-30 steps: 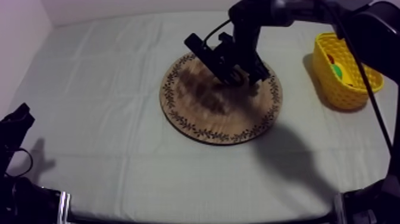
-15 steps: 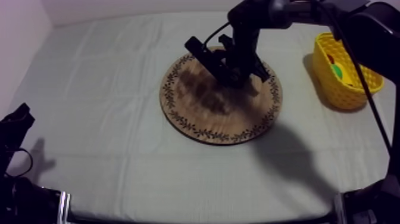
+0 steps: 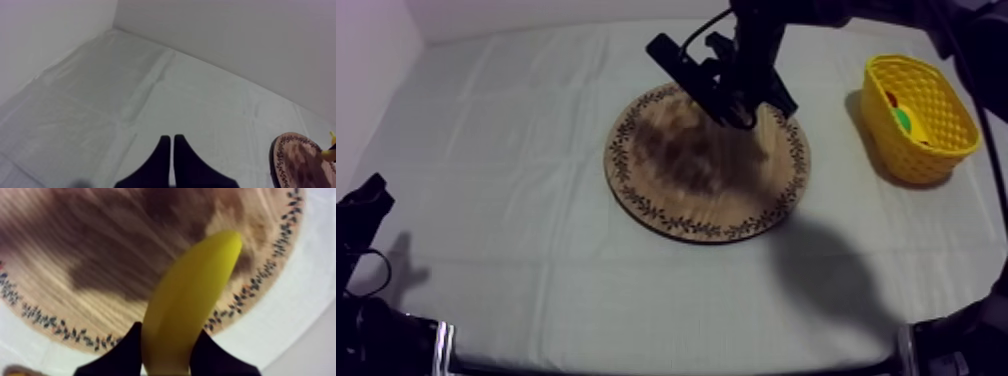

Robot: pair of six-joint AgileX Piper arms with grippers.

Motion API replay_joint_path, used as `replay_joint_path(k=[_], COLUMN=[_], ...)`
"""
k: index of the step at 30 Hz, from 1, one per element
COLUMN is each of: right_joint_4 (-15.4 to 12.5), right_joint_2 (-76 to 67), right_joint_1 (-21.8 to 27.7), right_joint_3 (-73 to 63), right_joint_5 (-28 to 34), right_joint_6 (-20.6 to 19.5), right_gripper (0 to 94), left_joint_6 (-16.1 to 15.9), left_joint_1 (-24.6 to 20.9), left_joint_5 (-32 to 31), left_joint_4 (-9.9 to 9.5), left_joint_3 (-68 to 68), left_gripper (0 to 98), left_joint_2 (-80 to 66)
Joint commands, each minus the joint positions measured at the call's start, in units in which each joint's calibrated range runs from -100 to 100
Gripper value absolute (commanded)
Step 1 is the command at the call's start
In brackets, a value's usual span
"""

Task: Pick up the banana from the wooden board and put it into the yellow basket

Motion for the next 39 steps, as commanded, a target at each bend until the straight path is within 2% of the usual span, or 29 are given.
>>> replay_joint_path(k=[1,9,13,27,39], right_joint_4=[-0.1,-0.8,-1.1,1.9,1.3], right_joint_2=[-3.3,-12.4,-15.5,-19.1,-19.3], right_joint_1=[0.0,0.3,0.3,-0.1,3.1], right_joint_3=[0.0,-1.3,-1.5,2.7,-0.8], right_joint_5=[0.6,4.5,6.2,8.7,14.2], right_joint_6=[0.7,2.9,2.3,-9.9,-17.8], right_gripper=[15.2,14.8,15.9,15.4,16.3], left_joint_6=[0.0,0.0,0.0,0.0,0.0], left_joint_1=[0.0,0.0,0.0,0.0,0.0], left_joint_5=[0.0,0.0,0.0,0.0,0.0], left_joint_4=[0.00,0.00,0.00,0.00,0.00], left_joint_3=[0.0,0.0,0.0,0.0,0.0], left_gripper=[0.1,0.1,0.1,0.1,0.1], left_joint_2=[0.0,0.0,0.0,0.0,0.0])
